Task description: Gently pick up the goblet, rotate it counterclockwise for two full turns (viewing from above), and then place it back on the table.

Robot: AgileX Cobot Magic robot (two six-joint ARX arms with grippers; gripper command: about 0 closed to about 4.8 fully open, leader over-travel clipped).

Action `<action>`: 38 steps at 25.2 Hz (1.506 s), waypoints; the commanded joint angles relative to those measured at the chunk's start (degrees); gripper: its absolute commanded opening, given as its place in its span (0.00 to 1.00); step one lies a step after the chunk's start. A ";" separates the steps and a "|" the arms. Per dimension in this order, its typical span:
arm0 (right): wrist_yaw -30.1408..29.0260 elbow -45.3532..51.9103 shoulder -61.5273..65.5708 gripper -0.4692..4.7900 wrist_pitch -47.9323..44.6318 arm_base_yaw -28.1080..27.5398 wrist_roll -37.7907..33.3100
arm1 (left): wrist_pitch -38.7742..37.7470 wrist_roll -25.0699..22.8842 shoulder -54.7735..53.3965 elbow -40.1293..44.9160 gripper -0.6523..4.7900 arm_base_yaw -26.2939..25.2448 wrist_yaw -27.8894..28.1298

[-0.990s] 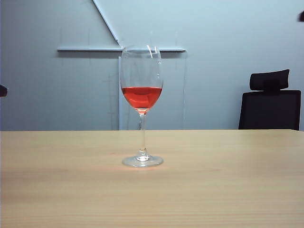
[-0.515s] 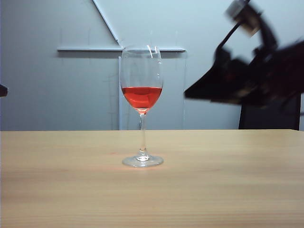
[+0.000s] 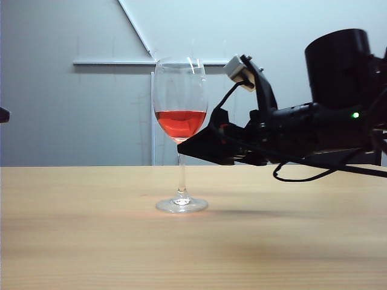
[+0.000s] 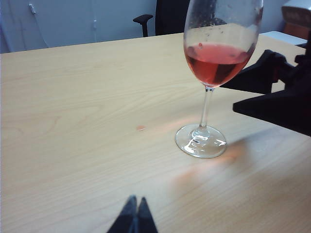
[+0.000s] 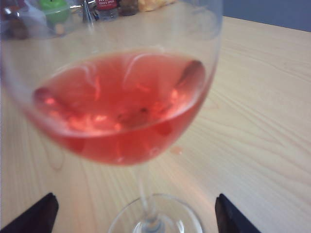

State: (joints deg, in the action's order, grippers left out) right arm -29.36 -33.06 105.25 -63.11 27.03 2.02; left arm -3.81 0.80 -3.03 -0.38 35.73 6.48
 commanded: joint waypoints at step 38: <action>4.20 -9.27 8.63 0.48 -5.73 4.90 -3.32 | 0.39 -0.35 -0.04 -0.13 0.11 0.00 -0.09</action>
State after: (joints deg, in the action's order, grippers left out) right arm -25.39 -42.17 114.19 -67.57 31.77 -0.86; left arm -3.84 0.80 -3.01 -0.38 35.75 6.50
